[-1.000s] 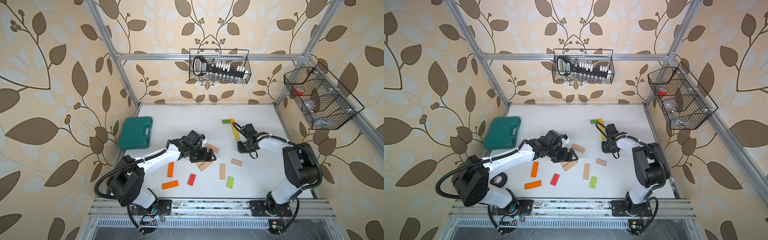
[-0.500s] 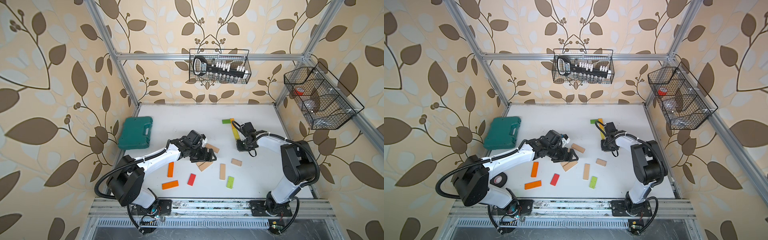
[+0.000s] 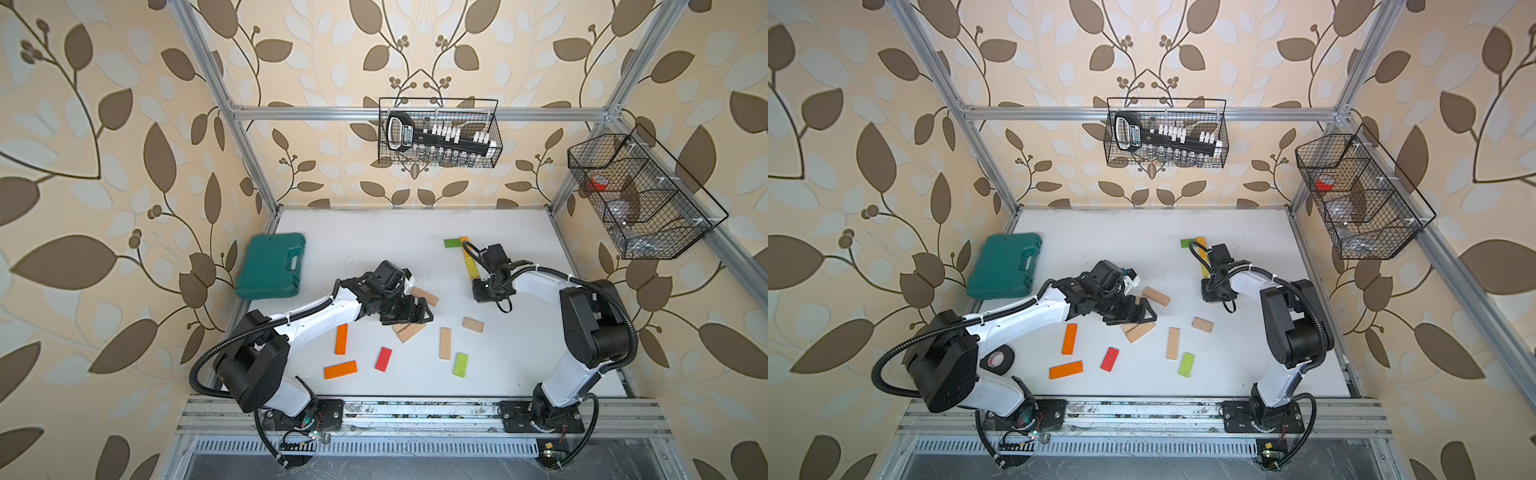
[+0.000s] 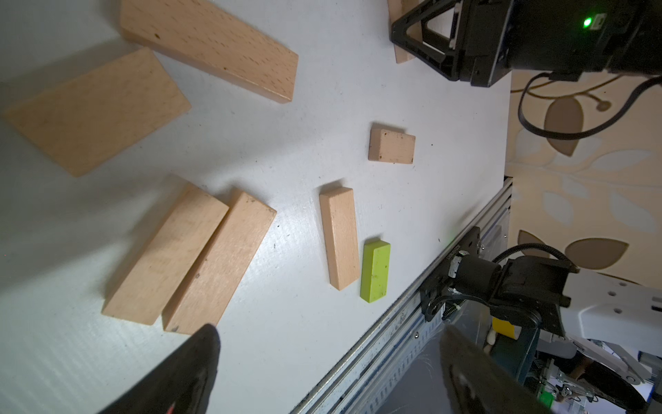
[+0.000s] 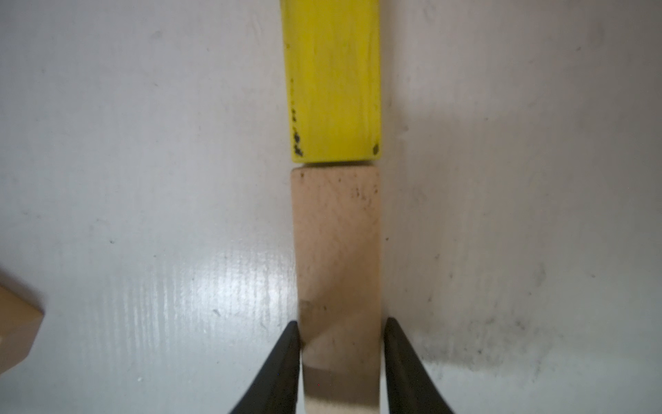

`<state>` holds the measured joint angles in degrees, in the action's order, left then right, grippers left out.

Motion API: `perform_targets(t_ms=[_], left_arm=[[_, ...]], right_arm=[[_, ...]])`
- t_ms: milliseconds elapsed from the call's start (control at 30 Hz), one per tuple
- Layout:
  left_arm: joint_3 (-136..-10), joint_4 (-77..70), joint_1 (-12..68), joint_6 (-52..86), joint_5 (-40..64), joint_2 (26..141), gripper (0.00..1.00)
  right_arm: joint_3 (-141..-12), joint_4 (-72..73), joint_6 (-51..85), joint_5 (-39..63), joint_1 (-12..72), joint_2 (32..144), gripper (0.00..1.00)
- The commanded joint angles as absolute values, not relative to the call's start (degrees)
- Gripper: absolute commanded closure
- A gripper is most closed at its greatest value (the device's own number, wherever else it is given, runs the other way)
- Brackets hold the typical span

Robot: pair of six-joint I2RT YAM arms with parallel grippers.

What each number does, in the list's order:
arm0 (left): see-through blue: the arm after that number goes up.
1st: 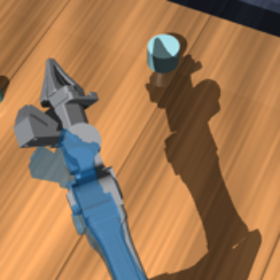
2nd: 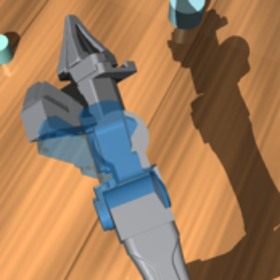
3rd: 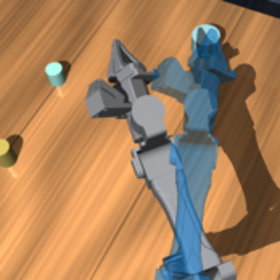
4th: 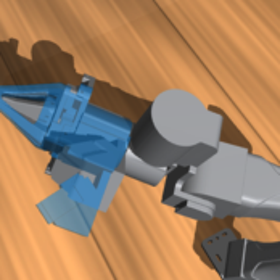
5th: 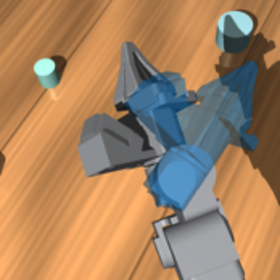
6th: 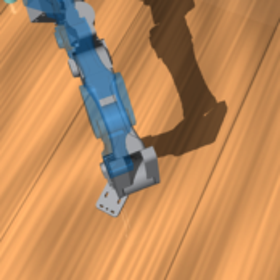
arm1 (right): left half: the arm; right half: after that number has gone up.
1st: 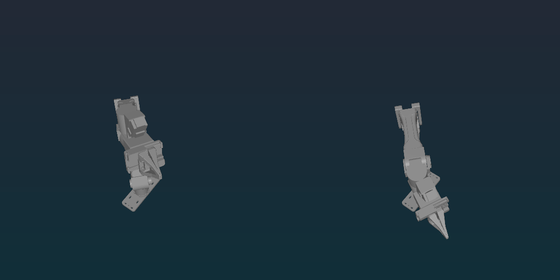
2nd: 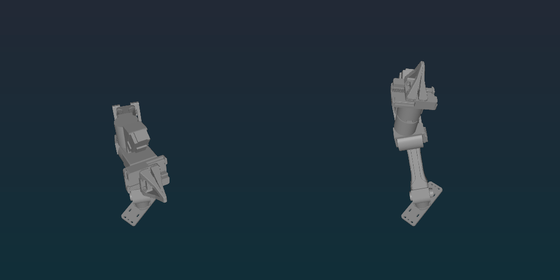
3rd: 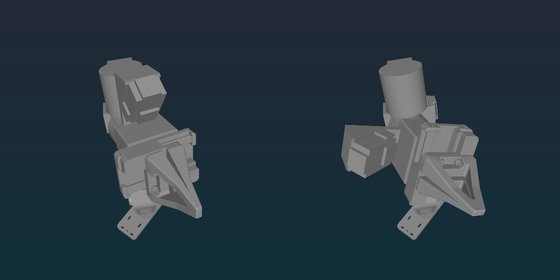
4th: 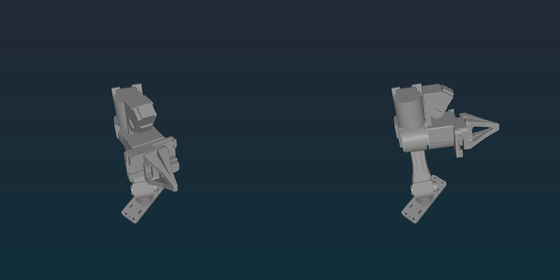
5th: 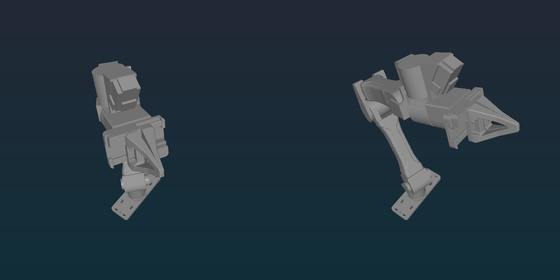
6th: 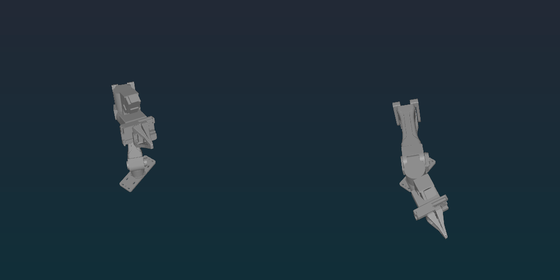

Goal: Assemble a giraffe with building blocks
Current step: Assemble the building block at the center of the board.

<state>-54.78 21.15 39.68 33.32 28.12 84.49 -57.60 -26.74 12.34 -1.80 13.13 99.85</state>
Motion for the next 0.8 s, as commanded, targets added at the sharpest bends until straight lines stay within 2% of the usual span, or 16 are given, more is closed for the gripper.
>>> perform_targets(t_ms=[0, 200, 433, 533, 767], left_arm=[[-55.63, 20.04, 39.38, 31.91, 29.01, 84.09, 0.04], [-55.46, 20.15, 39.38, 32.01, 28.96, 83.93, 0.04], [-55.2, 21.08, 39.4, 32.63, 28.6, 82.13, 0.04], [-54.94, 22.97, 39.4, 32.99, 27.49, 78.93, 0.04], [-53.32, 28.15, 39.52, 34.57, 23.74, 72.19, 0.04]], right_arm=[[-57.85, -28.75, 11.95, -2.64, 13.22, 102.04, 0.63], [-58.22, -28.96, 11.98, -2.13, 13.2, 101.87, 0.58], [-60.55, -31.41, 12.91, -0.46, 13.2, 99.02, 0.35], [-62.52, -33.74, 13.72, -0.2, 13.29, 95.13, 0.3], [-62.79, -36.59, 19.49, 0.79, 14.21, 82.29, 0.25]])
